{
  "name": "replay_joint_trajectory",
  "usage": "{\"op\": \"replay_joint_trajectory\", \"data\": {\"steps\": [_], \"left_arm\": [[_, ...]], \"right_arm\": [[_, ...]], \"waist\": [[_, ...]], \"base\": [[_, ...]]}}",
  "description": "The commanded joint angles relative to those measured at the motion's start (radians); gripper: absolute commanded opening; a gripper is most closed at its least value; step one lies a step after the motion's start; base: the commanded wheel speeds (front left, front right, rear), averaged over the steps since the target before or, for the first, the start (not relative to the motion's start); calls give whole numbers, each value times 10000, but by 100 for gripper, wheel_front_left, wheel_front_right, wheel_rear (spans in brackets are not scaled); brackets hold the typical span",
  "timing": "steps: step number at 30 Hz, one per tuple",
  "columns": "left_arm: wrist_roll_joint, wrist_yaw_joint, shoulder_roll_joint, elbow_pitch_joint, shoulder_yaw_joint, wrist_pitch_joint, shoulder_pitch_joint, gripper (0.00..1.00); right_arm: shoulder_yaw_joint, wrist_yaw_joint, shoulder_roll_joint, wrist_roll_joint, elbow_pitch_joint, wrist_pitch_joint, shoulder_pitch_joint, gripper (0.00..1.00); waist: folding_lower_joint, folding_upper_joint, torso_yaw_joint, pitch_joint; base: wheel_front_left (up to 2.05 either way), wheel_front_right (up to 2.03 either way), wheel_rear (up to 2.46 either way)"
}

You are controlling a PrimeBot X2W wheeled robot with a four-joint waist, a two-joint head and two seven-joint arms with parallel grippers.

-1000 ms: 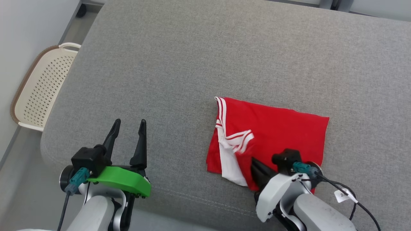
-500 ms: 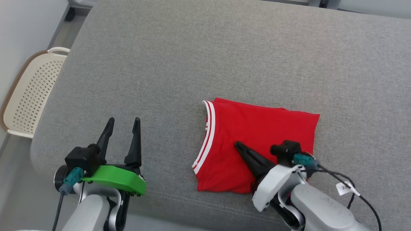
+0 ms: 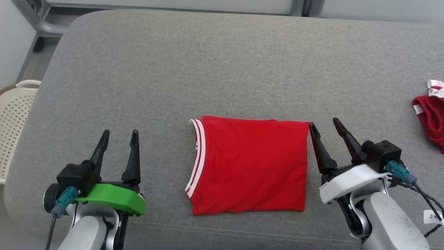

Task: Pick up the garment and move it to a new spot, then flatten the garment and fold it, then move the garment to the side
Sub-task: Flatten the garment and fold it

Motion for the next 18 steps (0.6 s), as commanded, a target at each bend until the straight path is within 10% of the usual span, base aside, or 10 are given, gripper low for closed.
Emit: {"op": "replay_joint_trajectory", "data": {"steps": [1, 18], "left_arm": [[61, 82, 145, -118, 36, 31, 222, 100], [-232, 930, 524, -1968, 375, 273, 1895, 100]], "right_arm": [[-223, 0, 90, -167, -177, -28, 290, 100], [-2350, 1, 418, -1448, -2773, 1069, 3123, 100]], "waist": [[0, 0, -438, -392], [0, 0, -1134, -1412]], "base": [[0, 0, 0], [0, 0, 0]]}}
